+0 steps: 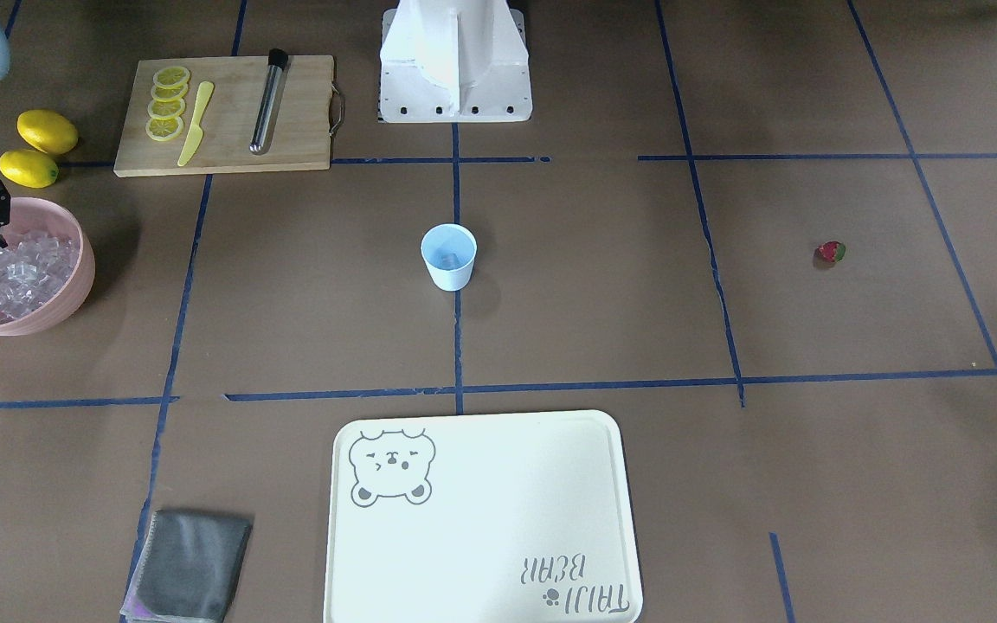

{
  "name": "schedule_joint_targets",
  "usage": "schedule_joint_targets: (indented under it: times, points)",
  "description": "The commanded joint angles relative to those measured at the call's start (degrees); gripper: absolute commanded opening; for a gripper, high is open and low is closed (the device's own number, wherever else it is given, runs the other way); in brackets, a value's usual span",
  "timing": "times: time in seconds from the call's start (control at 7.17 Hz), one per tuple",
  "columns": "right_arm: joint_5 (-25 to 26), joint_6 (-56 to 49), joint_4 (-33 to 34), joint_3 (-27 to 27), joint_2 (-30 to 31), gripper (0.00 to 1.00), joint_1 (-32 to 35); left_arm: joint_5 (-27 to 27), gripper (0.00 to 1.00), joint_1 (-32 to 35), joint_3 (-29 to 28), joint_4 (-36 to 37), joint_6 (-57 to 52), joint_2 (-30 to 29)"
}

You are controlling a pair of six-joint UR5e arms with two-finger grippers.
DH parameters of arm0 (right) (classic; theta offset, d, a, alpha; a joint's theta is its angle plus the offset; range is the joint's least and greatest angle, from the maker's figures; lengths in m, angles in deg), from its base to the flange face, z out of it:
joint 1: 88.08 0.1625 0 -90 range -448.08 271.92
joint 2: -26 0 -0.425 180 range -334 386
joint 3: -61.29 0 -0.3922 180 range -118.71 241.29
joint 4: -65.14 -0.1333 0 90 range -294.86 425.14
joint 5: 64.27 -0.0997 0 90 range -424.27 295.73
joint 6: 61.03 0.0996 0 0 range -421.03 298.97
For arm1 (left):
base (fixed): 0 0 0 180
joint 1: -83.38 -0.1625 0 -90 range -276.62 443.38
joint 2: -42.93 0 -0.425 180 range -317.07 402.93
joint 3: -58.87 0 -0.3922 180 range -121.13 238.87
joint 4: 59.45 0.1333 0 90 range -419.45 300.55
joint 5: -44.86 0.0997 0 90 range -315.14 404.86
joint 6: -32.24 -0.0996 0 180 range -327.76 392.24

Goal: Put ice and strawberries in cup
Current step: 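Carry the ice cube with the right gripper over the blue cup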

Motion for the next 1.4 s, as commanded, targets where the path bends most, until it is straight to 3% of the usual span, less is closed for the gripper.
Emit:
schedule_joint_targets:
  times: [0.0, 0.14, 0.42, 0.7, 0.98, 1.26]
  points:
    - [0.0, -1.8, 10.5, 10.7, 0.6, 0.00, 2.8, 0.0, 1.00, 0.0, -0.2, 0.0, 0.0, 0.0]
    - [0.0, -3.8, 14.8, 13.6, -0.2, 0.00, 5.6, 0.0, 1.00, 0.0, -0.4, 0.0, 0.0, 0.0]
    - [-6.8, -2.7, 15.8, 13.9, -4.9, 0.00, 7.4, 0.0, 1.00, 0.0, -0.2, 0.0, 0.0, 0.1]
    - [-9.5, 7.6, 20.1, 11.0, -16.9, 0.00, 7.0, -0.1, 1.00, 0.0, -0.1, 0.0, 0.0, 0.3]
    - [-10.3, 22.5, 20.3, 7.6, -28.5, 0.00, -1.1, -0.1, 1.00, 0.0, 0.1, 0.3, 0.0, 0.3]
    - [-5.4, 36.7, 20.2, 1.4, -39.4, 0.00, -10.1, 0.0, 1.00, -0.1, -0.6, 0.3, 0.0, 0.1]
